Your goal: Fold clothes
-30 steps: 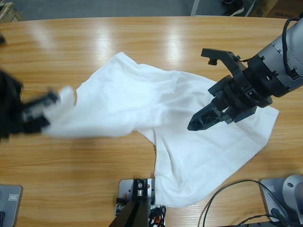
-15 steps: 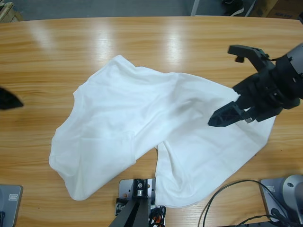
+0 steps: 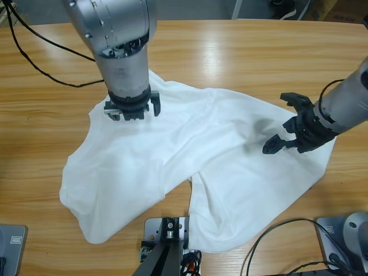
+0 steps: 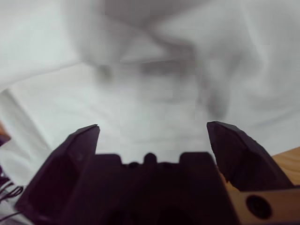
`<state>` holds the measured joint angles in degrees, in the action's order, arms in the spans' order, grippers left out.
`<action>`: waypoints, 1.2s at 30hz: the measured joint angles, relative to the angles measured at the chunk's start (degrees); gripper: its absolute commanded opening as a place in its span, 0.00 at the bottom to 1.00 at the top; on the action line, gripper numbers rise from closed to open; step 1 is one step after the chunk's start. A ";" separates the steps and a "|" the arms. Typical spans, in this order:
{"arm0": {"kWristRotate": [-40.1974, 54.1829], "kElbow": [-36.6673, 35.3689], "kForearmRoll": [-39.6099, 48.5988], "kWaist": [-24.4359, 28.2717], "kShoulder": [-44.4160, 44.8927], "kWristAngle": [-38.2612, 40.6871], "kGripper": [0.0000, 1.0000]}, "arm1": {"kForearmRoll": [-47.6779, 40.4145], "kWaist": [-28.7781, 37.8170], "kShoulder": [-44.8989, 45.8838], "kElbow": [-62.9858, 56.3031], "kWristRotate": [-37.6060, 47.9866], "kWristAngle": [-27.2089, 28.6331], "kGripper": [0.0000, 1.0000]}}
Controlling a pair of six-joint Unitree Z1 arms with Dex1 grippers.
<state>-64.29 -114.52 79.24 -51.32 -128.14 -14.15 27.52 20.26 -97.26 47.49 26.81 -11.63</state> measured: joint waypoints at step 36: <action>4.79 -33.80 7.19 15.90 -23.65 11.65 0.95 | 11.64 -7.59 -12.20 12.08 -6.03 11.20 0.96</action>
<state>-59.49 -148.32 86.43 -35.42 -151.80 -2.50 39.15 12.67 -109.47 59.57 20.78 -0.43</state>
